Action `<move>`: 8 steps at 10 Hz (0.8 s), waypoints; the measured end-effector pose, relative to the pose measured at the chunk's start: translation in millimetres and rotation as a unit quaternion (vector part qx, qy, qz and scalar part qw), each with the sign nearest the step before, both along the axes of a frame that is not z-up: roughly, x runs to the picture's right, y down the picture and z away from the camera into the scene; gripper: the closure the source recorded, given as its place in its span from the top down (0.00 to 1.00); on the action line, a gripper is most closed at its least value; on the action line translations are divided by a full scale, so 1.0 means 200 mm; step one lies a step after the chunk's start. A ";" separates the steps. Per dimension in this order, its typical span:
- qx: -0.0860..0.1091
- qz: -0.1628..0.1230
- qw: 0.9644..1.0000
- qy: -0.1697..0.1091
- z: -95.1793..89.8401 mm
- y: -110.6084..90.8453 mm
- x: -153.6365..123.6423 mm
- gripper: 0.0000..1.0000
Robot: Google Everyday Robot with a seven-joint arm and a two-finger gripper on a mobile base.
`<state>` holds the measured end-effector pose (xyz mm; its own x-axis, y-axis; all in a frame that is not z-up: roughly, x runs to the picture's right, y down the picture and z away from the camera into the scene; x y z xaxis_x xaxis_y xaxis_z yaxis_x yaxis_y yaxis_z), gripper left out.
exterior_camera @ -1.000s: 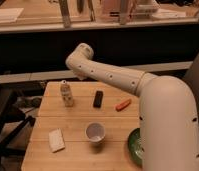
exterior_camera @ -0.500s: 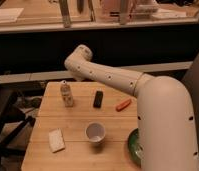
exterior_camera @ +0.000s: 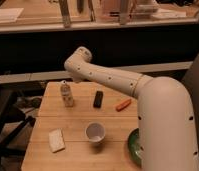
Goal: Knock the bottle over
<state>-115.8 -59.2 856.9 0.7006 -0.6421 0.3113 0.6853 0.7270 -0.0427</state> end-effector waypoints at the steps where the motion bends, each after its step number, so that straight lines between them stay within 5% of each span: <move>1: -0.001 -0.003 1.000 -0.003 0.00 0.01 0.00 0.00; 8: 0.002 -0.026 0.999 -0.033 0.01 0.05 -0.07 0.00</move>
<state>-130.6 -49.4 859.6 0.6446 -0.6785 0.3523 0.7232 0.6906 0.0069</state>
